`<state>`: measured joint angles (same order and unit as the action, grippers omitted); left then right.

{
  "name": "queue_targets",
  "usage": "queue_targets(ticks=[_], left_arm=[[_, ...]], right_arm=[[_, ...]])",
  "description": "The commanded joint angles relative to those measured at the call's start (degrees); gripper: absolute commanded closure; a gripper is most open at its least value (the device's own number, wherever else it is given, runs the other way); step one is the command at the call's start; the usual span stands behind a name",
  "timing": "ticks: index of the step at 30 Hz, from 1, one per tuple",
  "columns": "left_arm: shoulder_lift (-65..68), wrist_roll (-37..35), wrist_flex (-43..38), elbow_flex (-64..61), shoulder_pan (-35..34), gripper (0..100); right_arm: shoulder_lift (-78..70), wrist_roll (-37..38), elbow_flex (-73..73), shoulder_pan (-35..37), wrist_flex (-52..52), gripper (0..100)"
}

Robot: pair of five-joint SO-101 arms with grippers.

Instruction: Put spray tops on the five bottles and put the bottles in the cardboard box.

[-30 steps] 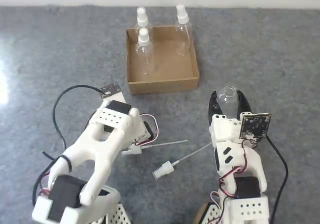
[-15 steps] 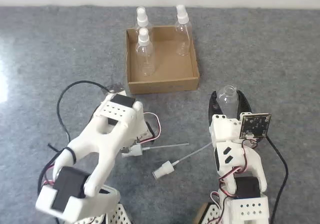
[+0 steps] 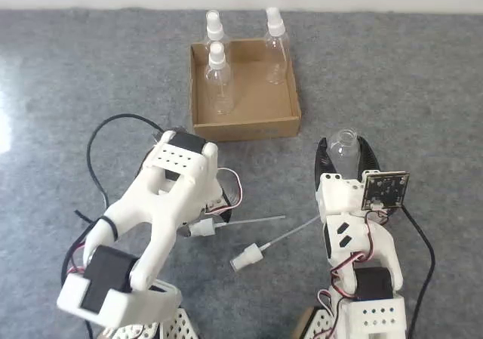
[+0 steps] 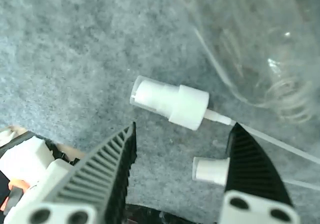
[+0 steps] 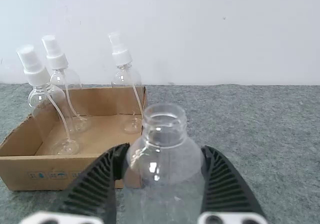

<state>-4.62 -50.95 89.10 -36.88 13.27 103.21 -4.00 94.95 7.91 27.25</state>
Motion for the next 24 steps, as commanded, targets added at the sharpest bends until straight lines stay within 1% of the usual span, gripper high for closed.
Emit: queue_targets(ticks=[1,4,10,14,17,24], left_arm=[[1.14,-0.70,-4.31,-1.01,0.35,73],[3.69,-0.79,-7.30,-2.07,0.26,73],[10.73,-0.88,-10.55,-1.63,0.09,73],[13.89,-4.04,-13.80,-1.54,0.00,73],[14.42,-4.66,-15.12,-1.54,0.35,73],[14.51,-4.75,-15.21,-1.80,0.35,73]], right_arm=[[0.75,1.05,-0.09,-0.22,-1.45,98.1],[0.75,1.14,-0.09,-0.22,-1.45,98.1],[0.75,1.14,-0.09,-0.22,-1.45,98.1],[0.75,1.14,-0.09,-0.22,-1.45,98.1],[0.75,1.14,-0.09,-0.22,-1.45,98.1],[0.75,1.14,-0.09,-0.22,-1.45,98.1]])
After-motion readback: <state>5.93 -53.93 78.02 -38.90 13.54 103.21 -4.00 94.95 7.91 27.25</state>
